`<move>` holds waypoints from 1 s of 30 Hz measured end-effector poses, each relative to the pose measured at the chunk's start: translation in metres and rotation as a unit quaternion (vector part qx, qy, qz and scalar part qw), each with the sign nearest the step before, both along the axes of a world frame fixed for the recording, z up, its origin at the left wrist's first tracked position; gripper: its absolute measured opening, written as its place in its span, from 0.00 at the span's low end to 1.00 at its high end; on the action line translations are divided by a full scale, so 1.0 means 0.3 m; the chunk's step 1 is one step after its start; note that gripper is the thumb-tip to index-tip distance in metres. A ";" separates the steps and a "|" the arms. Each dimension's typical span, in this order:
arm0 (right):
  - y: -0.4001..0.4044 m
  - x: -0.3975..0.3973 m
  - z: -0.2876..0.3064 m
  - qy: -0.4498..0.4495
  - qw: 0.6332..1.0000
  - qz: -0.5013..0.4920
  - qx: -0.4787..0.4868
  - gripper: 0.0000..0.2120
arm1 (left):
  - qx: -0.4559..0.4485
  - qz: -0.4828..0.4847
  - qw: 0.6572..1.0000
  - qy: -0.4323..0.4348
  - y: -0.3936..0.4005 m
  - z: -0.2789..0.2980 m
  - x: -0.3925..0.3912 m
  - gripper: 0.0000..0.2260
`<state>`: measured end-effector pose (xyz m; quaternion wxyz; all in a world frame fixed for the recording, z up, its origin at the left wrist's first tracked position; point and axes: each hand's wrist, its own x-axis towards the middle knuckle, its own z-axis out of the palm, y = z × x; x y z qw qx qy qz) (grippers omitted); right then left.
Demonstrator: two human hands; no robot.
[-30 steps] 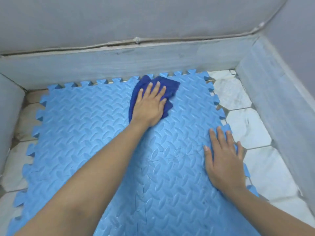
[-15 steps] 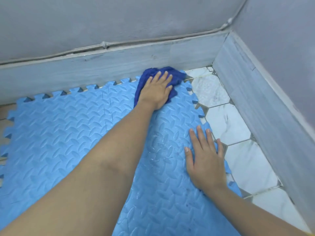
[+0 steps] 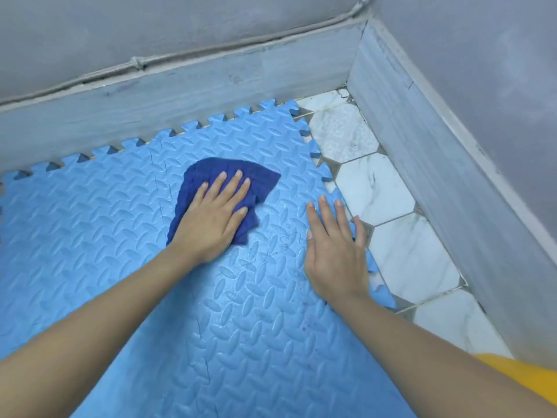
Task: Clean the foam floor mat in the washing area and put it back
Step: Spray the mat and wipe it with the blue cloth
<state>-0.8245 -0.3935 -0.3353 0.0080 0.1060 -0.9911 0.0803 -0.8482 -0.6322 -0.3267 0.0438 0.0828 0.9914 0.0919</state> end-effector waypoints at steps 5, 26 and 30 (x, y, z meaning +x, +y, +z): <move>-0.003 -0.002 0.006 -0.014 1.000 0.002 -0.017 0.26 | -0.004 0.064 0.998 -0.028 0.110 -0.008 -0.178 0.24; 0.310 0.556 -0.013 -0.011 0.994 -0.107 -0.022 0.26 | 0.001 0.001 1.000 -0.021 0.490 -0.004 -0.092 0.24; 0.310 0.561 -0.006 -0.013 0.993 -0.114 0.001 0.26 | -0.007 -0.120 0.993 -0.011 0.464 0.009 0.136 0.27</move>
